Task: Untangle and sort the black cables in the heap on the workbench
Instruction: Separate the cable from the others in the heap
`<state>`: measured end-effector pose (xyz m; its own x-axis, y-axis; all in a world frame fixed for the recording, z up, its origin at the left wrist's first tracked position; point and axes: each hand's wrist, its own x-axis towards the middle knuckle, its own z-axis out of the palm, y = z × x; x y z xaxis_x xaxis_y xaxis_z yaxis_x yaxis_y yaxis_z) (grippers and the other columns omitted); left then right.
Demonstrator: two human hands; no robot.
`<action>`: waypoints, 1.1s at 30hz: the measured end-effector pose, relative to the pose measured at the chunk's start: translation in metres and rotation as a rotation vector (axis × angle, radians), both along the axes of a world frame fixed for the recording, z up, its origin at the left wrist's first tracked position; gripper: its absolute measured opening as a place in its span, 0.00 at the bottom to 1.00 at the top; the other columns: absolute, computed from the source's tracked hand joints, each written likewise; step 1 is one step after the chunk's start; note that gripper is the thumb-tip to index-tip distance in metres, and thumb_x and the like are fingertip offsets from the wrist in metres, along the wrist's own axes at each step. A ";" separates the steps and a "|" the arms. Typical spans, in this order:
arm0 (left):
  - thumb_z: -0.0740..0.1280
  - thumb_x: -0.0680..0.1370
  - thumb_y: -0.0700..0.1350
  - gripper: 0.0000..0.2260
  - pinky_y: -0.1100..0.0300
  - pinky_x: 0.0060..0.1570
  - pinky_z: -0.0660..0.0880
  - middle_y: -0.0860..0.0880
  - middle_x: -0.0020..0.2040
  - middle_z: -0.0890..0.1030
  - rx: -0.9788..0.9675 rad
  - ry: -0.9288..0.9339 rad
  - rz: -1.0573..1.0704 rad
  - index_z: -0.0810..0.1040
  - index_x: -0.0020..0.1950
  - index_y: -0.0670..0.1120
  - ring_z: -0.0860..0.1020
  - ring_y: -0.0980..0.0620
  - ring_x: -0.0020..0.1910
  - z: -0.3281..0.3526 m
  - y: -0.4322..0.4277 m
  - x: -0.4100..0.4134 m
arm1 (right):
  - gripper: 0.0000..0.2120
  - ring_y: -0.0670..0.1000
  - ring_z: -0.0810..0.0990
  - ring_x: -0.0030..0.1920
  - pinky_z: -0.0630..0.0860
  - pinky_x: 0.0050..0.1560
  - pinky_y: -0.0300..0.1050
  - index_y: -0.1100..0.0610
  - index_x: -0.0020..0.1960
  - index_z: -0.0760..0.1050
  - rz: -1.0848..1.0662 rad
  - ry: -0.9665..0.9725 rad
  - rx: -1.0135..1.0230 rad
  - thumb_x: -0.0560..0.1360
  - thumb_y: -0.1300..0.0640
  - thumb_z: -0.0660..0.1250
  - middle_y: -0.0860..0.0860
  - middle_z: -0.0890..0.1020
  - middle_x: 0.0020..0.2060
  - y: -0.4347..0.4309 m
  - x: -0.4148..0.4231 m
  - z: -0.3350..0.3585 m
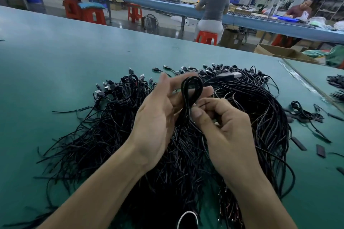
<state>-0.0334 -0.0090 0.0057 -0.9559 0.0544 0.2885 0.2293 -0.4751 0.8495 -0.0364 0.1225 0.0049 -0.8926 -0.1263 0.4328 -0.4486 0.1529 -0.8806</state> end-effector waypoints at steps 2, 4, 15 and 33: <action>0.53 0.79 0.62 0.25 0.54 0.59 0.72 0.45 0.53 0.86 0.016 -0.013 0.007 0.84 0.51 0.49 0.82 0.50 0.57 -0.001 0.000 -0.001 | 0.07 0.44 0.79 0.40 0.80 0.43 0.46 0.50 0.43 0.82 0.020 -0.020 -0.007 0.77 0.60 0.71 0.51 0.82 0.41 0.000 -0.001 -0.001; 0.60 0.78 0.62 0.21 0.53 0.54 0.73 0.46 0.52 0.86 -0.018 0.002 -0.002 0.84 0.38 0.51 0.83 0.51 0.52 0.001 -0.001 -0.001 | 0.06 0.45 0.81 0.42 0.80 0.43 0.43 0.51 0.44 0.83 0.034 -0.038 0.004 0.76 0.61 0.71 0.50 0.83 0.42 0.001 -0.003 -0.003; 0.80 0.70 0.47 0.16 0.67 0.28 0.67 0.55 0.32 0.75 -0.566 0.047 0.339 0.74 0.47 0.57 0.69 0.58 0.27 -0.022 -0.002 -0.009 | 0.07 0.43 0.76 0.35 0.77 0.33 0.44 0.46 0.44 0.82 -0.096 0.001 -0.015 0.77 0.58 0.71 0.51 0.80 0.39 0.012 -0.006 0.000; 0.59 0.78 0.52 0.15 0.49 0.62 0.77 0.44 0.51 0.86 0.169 -0.095 -0.101 0.82 0.53 0.47 0.83 0.47 0.56 0.002 -0.009 -0.001 | 0.06 0.44 0.74 0.37 0.75 0.42 0.43 0.52 0.44 0.82 0.131 -0.096 0.027 0.78 0.58 0.69 0.49 0.79 0.37 -0.001 0.002 -0.002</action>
